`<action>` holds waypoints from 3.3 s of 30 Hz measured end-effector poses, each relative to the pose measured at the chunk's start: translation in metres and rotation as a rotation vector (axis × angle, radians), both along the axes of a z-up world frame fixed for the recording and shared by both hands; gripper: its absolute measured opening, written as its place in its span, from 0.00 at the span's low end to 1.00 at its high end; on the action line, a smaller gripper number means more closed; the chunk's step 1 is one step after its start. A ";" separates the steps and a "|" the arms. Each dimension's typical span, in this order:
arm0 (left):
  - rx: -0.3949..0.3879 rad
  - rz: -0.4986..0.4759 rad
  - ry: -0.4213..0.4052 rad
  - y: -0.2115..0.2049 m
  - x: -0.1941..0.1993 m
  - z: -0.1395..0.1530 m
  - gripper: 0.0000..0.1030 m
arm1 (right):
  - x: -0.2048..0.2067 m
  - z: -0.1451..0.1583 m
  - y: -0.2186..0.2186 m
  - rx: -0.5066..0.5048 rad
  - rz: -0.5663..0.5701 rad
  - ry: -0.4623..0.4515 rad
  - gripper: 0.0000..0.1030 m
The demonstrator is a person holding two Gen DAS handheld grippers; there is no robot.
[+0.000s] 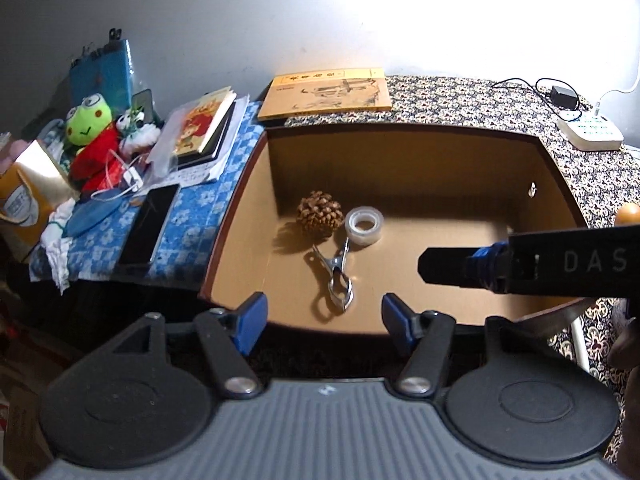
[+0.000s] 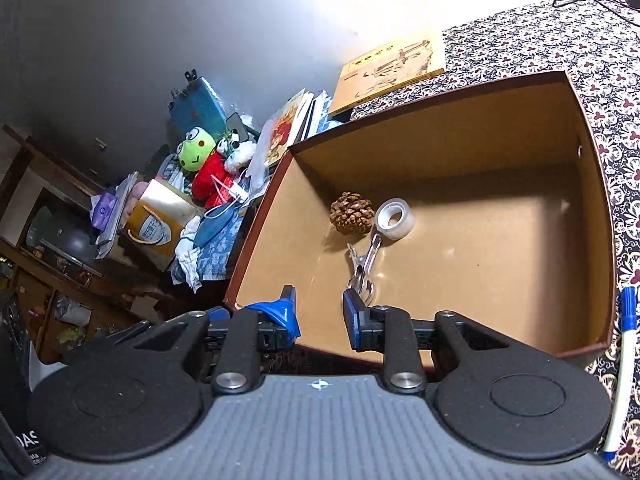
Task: Organize rigid objects
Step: 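Raise the right gripper out of the box and back over the wall, then move the right gripper down to the blue-and-white correction tape dispenser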
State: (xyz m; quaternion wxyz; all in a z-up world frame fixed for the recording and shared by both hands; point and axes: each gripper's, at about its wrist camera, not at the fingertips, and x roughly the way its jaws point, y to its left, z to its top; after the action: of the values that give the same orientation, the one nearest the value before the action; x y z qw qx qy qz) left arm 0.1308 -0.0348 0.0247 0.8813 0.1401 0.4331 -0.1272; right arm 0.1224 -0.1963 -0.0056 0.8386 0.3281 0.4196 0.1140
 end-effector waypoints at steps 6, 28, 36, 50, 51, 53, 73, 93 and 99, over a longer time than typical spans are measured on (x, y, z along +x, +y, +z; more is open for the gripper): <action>0.013 0.012 0.012 -0.001 -0.015 -0.004 0.63 | -0.011 0.004 0.003 -0.011 0.009 -0.027 0.08; 0.058 0.069 0.054 -0.005 -0.039 -0.020 0.64 | -0.041 -0.001 0.012 -0.061 0.050 -0.022 0.07; 0.088 0.070 0.068 -0.006 -0.043 -0.029 0.64 | -0.046 -0.013 0.013 -0.060 0.063 0.020 0.07; 0.110 0.051 0.117 -0.006 -0.043 -0.051 0.65 | -0.052 -0.037 0.003 -0.048 0.041 0.082 0.07; 0.107 0.050 0.124 -0.004 -0.044 -0.053 0.65 | -0.053 -0.039 0.002 -0.041 0.041 0.087 0.07; 0.093 0.047 0.137 0.001 -0.046 -0.060 0.65 | -0.056 -0.045 -0.001 -0.026 0.038 0.097 0.07; -0.114 -0.179 0.164 0.013 -0.050 -0.098 0.65 | -0.052 -0.078 0.007 -0.049 0.056 0.040 0.08; -0.146 -0.377 0.221 0.002 -0.012 -0.122 0.62 | -0.021 -0.086 0.024 -0.162 0.056 0.064 0.08; -0.143 -0.386 0.203 0.004 -0.016 -0.127 0.57 | -0.021 -0.090 0.024 -0.097 0.076 0.088 0.08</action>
State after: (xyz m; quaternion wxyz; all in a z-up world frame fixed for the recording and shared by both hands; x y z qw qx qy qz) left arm 0.1152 -0.0306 -0.1026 0.8002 0.1442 0.4745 -0.3373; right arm 0.1013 -0.1719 -0.0953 0.8292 0.2757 0.4734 0.1108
